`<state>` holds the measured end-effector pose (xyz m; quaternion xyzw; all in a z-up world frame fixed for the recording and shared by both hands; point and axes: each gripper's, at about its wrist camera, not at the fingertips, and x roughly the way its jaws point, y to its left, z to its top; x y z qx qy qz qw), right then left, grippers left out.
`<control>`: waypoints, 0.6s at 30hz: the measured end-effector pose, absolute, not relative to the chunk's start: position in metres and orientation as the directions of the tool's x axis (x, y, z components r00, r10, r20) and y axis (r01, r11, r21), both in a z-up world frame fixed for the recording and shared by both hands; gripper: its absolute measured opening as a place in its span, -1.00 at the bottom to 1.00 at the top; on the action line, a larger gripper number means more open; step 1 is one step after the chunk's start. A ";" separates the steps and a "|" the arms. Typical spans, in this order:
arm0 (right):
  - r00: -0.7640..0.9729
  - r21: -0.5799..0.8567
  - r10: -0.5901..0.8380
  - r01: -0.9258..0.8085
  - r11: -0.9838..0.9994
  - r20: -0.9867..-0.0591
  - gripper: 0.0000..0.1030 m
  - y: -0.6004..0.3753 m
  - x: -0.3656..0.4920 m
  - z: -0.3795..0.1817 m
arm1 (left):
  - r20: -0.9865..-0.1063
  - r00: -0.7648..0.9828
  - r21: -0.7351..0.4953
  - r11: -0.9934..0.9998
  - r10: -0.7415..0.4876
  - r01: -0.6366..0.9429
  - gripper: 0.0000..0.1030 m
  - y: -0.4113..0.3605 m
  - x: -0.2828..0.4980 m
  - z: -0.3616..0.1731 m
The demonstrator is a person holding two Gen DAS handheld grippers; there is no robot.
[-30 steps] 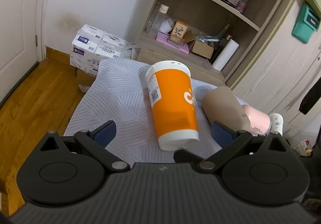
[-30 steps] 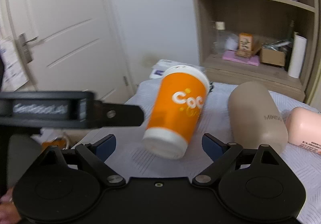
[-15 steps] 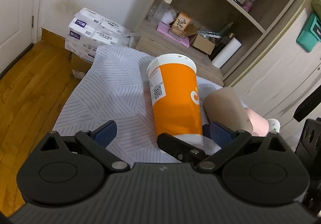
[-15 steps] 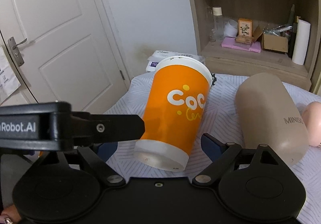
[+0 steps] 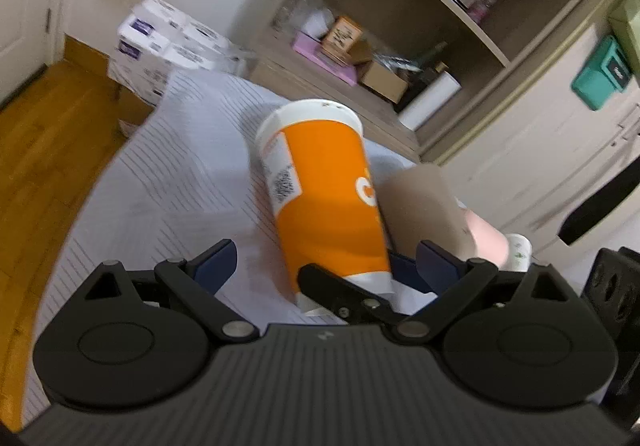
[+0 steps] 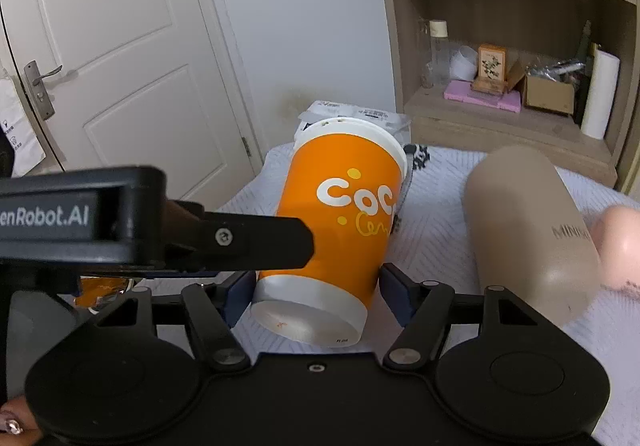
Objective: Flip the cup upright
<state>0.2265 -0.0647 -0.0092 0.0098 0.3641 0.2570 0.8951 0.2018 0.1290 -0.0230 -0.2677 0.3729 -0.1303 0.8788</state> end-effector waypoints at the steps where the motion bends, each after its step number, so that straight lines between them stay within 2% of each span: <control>1: 0.599 0.212 0.472 -0.453 0.866 -0.647 0.41 -0.067 0.225 -0.009 | -0.582 0.684 -0.575 0.817 -0.440 0.036 0.88 0.127 0.200 -0.023; 7: 0.605 0.208 0.491 -0.477 0.854 -0.627 0.39 -0.074 0.202 -0.007 | -0.591 0.669 -0.572 0.819 -0.451 0.046 0.88 0.116 0.190 -0.021; 14: 0.638 0.222 0.484 -0.448 0.866 -0.599 0.38 -0.098 0.177 -0.008 | -0.583 0.660 -0.592 0.804 -0.473 0.054 0.68 0.101 0.178 -0.019; 18: 0.644 0.224 0.496 -0.459 0.860 -0.583 0.38 -0.113 0.159 -0.002 | -0.587 0.652 -0.601 0.798 -0.480 0.046 0.66 0.091 0.173 -0.021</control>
